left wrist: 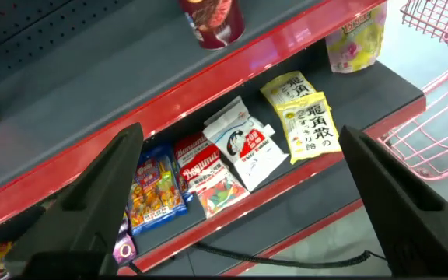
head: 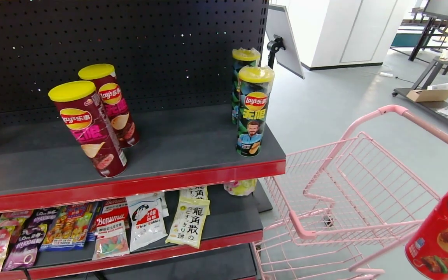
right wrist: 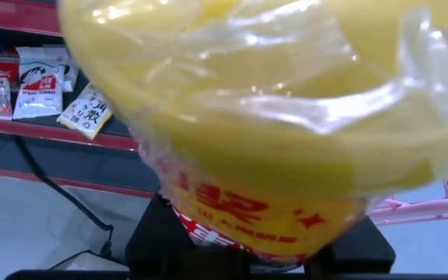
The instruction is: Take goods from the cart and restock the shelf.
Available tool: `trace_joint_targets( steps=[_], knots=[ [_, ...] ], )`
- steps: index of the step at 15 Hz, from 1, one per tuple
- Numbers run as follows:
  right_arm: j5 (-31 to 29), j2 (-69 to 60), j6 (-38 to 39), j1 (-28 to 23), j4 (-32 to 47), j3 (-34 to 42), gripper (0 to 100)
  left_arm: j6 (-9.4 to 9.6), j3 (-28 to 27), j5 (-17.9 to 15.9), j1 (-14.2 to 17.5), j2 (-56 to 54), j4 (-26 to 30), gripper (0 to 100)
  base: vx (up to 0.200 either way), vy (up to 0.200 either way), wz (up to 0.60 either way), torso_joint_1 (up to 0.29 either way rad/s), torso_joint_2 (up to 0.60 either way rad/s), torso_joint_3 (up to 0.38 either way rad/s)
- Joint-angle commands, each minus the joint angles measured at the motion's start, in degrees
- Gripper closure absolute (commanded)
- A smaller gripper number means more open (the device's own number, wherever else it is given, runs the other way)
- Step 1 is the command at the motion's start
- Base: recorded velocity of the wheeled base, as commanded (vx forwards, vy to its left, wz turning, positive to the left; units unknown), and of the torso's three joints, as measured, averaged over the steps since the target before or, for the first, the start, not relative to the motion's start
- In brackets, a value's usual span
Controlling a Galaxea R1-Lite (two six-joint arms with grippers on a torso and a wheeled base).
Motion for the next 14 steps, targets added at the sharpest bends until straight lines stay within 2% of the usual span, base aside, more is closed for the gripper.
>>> trace_joint_targets(
  steps=[1,3,14],
  knots=[
    [0.7,-1.0,0.5,-0.3,0.0,0.3,100,-0.04,0.2,0.0,0.1,-0.5,0.1,0,0.0,0.2,0.0,-0.002,0.01,-0.002],
    [4.5,-3.0,0.9,0.4,0.0,1.7,100,-0.04,0.4,0.0,0.0,-0.7,0.1,0,0.0,0.2,0.0,0.005,0.0,0.002],
    [4.6,-4.5,0.1,0.4,0.2,3.2,100,-0.04,0.5,-0.1,0.0,-0.8,0.2,0,0.0,0.2,0.0,0.001,0.0,0.001]
  ],
)
